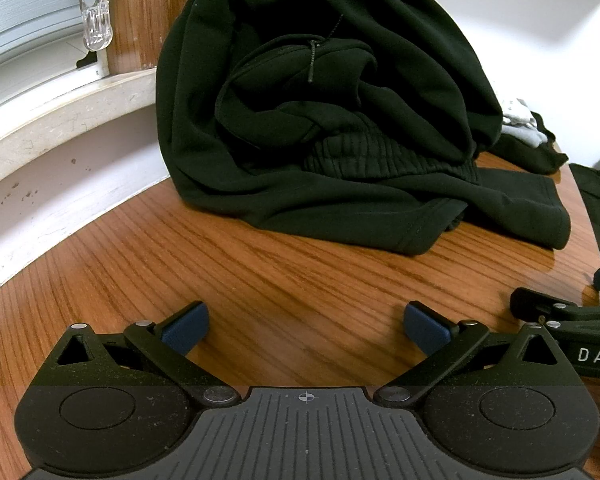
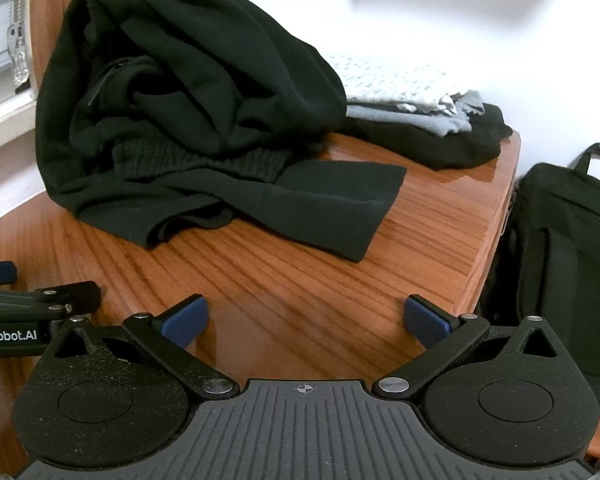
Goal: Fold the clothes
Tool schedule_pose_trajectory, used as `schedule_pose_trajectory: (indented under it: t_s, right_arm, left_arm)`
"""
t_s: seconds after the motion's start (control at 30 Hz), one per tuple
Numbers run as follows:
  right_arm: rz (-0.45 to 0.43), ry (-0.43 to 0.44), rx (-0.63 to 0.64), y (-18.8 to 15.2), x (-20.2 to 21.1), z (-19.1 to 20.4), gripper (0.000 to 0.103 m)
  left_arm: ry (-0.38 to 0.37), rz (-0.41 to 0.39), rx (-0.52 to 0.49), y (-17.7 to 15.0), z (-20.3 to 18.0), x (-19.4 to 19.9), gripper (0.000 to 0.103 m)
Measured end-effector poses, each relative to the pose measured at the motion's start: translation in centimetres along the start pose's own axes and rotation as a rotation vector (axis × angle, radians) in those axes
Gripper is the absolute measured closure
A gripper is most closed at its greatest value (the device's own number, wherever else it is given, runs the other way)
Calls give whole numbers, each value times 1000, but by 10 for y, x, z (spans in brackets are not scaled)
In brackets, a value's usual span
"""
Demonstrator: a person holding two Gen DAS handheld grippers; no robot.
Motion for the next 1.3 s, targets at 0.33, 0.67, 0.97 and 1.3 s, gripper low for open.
schedule_pose_trajectory:
  t_s: [0.33,0.67,0.97,1.3]
  right_arm:
    - [-7,4,1,-1,0,-3,0]
    - [-10,2,1,-1,-1,-4,0]
    - [-14,0,0,-2,-1,-3,0]
    - [-16,-1,-1,0,-1,-3,0]
  left_arm:
    - [0,0,0,0,0,0,0]
    - [0,0,0,0,0,0,0]
    - [0,0,0,0,0,-1,0]
    - [0,0,0,0,0,-1,0]
Point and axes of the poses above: each gripper's, at about its wrist camera, not at the fingertips, and x roughly against the way its jaws point, z to its left, y to its top, the point moved 6 cm from there along -x, roughly the way its jaws point, and after that the axes turned 3 degrees about x, right-handed, at the moved point
